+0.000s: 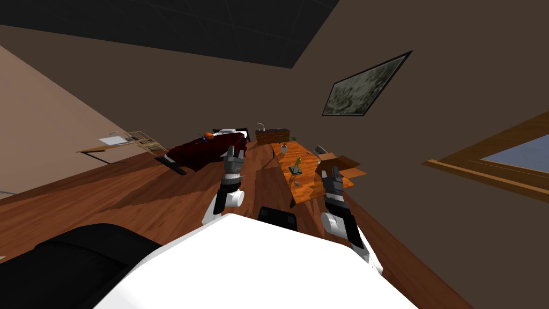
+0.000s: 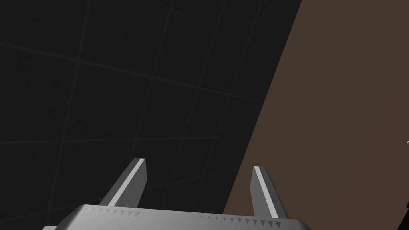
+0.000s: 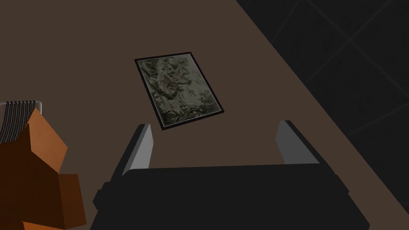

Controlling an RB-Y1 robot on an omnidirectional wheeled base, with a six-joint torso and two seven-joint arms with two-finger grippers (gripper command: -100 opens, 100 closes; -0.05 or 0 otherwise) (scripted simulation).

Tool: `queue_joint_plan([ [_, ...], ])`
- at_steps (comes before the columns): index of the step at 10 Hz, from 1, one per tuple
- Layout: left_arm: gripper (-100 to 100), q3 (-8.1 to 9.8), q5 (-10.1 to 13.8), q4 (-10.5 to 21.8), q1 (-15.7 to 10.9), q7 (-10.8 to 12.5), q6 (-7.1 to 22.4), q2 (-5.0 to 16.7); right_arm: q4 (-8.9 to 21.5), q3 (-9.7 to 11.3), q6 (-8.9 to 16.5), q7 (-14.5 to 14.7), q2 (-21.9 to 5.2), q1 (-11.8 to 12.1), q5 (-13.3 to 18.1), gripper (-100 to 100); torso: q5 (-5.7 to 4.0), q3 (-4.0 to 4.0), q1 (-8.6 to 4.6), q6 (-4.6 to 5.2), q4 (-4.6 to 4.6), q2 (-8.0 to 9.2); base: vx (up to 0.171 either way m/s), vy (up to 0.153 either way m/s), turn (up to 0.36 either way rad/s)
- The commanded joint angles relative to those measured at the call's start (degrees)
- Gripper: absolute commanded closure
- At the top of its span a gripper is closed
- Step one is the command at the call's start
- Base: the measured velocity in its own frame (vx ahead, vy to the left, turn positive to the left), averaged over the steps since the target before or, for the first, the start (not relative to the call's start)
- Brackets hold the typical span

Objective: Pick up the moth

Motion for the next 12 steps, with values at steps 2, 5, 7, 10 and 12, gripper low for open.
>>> queue_joint_plan([
  [2, 0, 0.0, 0.0, 0.0, 0.0, 0.0, 0.0, 0.0, 3.9, -0.5, 1.0, -1.4, -1.2, -0.8, -2.6, -100, 0.0, 0.0, 0.02, 0.0, 0.0, 0.01, -0.001, 0.037, 0.018],
  [5, 0, 0.0, 0.0, 0.0, 0.0, 0.0, 0.0, 0.0, 9.3, -1.4, 3.7, -4.0, -3.5, -2.6, -7.3, -100, 0.01, -0.01, 0.03, 0.0, 0.0, -0.02, 0.005, 0.042, 0.033],
  [7, 0, 0.0, 0.0, 0.0, 0.0, 0.0, 0.0, 0.0, 12.8, -1.8, 5.2, -5.5, -4.6, -3.6, -9.9, -100, 0.01, -0.01, 0.04, 0.0, 0.0, -0.01, 0.007, 0.044, 0.032],
  [10, 0, 0.0, 0.0, 0.0, 0.0, 0.0, 0.0, 0.0, 17.3, -2.2, 6.9, -7.1, -5.8, -4.7, -12.9, -100, 0.02, -0.03, 0.09, -0.01, -0.01, -0.06, 0.014, 0.047, 0.041],
  [12, 0, 0.0, 0.0, 0.0, 0.0, 0.0, 0.0, 0.0, 20.2, -2.6, 8.7, -8.8, -6.9, -5.9, -15.7, -100, 0.0, -0.01, -0.02, 0.01, 0.0, -0.01, 0.011, 0.025, 0.031],
])
